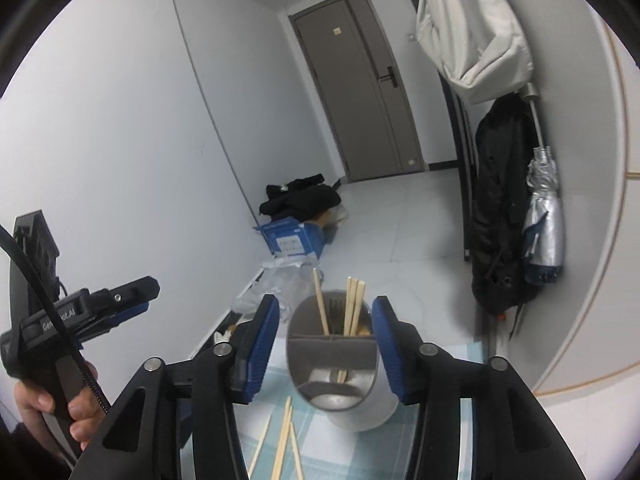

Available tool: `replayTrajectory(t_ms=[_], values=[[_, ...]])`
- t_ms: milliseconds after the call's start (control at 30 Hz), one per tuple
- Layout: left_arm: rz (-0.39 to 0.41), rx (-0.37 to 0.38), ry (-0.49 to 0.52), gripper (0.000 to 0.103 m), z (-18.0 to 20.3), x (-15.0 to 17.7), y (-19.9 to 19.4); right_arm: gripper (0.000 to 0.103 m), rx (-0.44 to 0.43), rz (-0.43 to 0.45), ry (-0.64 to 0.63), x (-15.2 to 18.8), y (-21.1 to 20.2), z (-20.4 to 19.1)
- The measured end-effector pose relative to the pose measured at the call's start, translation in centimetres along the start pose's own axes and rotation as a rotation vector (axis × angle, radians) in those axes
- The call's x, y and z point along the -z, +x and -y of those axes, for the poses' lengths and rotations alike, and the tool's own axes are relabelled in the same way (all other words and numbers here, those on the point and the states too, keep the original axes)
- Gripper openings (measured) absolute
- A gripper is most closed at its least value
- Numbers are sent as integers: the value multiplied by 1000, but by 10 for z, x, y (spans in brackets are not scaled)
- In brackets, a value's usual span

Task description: Organize utensils

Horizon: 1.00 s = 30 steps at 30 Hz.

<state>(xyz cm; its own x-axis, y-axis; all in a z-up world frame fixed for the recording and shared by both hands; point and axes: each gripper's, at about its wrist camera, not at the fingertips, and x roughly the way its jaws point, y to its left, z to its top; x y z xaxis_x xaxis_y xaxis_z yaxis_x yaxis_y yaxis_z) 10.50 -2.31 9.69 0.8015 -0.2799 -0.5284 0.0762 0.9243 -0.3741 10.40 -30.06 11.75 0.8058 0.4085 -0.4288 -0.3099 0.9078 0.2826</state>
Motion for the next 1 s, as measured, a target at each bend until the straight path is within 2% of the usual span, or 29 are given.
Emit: replayTrajectory(t_ms=[133,333,467,667,800,900,1000], values=[[25,-43,35,88,6,13,-14,57,-4,26,-22,10,-19,-14],[58,-75,58,88,4,32,-35,62,26,46,-41,35,-37,-28],[76,-93,50,93,1,45,-43,68,31,47,-49,55,-43,-34],[95,-128,60,94,-1,63,-44,75,38,36,-55,81,-46,-35],[106,-153,56,100,-6,74,-43,78,60,23,-41,95,-44,-28],[95,-163,55,100,-10,82,-37,79,67,3,-44,105,-42,-26],[85,-181,58,101,-13,89,-31,85,71,-16,-53,116,-38,-22]])
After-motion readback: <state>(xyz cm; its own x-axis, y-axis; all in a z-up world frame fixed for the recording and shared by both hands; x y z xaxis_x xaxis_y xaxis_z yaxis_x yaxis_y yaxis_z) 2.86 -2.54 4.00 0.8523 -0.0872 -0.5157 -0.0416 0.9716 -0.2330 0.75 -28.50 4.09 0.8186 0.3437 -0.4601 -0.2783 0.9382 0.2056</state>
